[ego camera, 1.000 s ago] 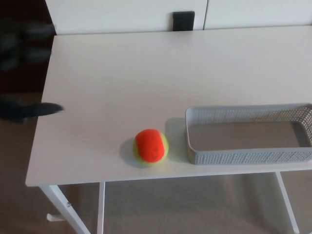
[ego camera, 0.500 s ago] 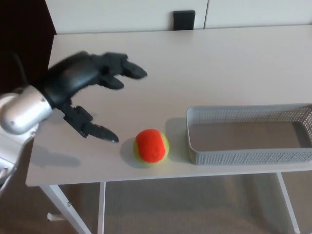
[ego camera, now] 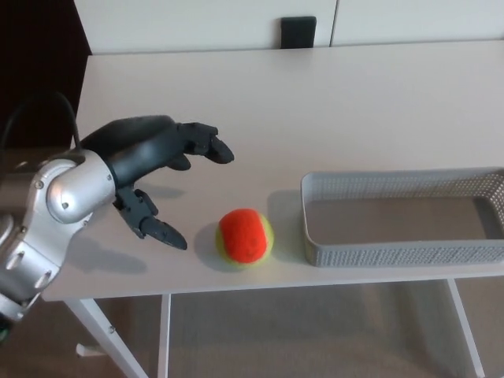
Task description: The robot walk towards a table in front and uses its left hand to pickup a tennis ball on the left side and put it in a container on the right hand side
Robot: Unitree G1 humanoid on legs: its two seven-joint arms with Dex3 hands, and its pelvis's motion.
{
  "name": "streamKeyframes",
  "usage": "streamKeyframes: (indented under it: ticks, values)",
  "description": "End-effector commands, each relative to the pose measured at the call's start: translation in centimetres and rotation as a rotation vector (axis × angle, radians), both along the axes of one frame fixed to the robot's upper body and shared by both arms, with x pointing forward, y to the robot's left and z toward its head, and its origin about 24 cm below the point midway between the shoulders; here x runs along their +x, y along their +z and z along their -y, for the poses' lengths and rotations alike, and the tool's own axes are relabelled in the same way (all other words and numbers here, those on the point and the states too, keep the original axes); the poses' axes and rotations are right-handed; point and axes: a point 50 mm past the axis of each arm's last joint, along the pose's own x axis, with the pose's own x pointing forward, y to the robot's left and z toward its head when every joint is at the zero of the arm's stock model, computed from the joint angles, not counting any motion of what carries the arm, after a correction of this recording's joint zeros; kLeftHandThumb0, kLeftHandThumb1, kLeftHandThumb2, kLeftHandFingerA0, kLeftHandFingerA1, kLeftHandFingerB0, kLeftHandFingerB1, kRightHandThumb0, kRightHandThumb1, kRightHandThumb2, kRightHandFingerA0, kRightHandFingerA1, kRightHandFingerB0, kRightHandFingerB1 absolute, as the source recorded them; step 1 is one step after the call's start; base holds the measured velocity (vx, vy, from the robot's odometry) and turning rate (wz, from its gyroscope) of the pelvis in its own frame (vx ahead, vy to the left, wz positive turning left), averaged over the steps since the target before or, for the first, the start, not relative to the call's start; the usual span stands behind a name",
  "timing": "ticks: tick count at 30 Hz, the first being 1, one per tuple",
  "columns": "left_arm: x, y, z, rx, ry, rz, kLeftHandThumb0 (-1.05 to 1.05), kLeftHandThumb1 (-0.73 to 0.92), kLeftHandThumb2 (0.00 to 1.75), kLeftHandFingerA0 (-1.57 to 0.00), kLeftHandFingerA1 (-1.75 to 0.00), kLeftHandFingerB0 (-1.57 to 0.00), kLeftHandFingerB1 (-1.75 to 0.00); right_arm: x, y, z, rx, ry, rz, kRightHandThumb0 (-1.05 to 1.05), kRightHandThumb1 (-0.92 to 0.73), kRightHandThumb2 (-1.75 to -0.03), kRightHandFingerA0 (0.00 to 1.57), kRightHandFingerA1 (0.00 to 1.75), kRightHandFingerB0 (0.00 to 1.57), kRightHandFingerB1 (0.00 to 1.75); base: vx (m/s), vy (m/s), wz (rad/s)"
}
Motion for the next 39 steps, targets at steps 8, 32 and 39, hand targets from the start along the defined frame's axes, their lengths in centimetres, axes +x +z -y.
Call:
streamKeyframes:
  ticks: [8,32,39]
  values:
    - [-0.4,-1.5,1.4,0.091,0.020,0.088,-0.67,0.25,0.53,-0.45,-0.44,-0.37,-0.52,0.0,0.0,0.8,-0.052,-0.008,-0.028,-0.78,-0.41,-0.84,0.49,1.09,0.00,0.58,0.00,0.000,0.00]
    - [-1.0,-4.5,3.2,0.131,-0.030,0.087,-0.75,0.28,0.55,-0.47,-0.49,-0.35,-0.55,0.6,0.1,0.5,-0.044,-0.010,-0.012,-0.81,-0.42,-0.85,0.47,1.10,0.00,0.53,0.00,0.000,0.00]
    - [-1.2,-4.8,3.7,0.156,-0.034,0.104,-0.77,0.29,0.56,-0.48,-0.50,-0.34,-0.56,0.7,0.1,0.5,-0.040,-0.015,-0.011,-0.78,-0.40,-0.83,0.47,1.09,0.00,0.55,0.00,0.000,0.00]
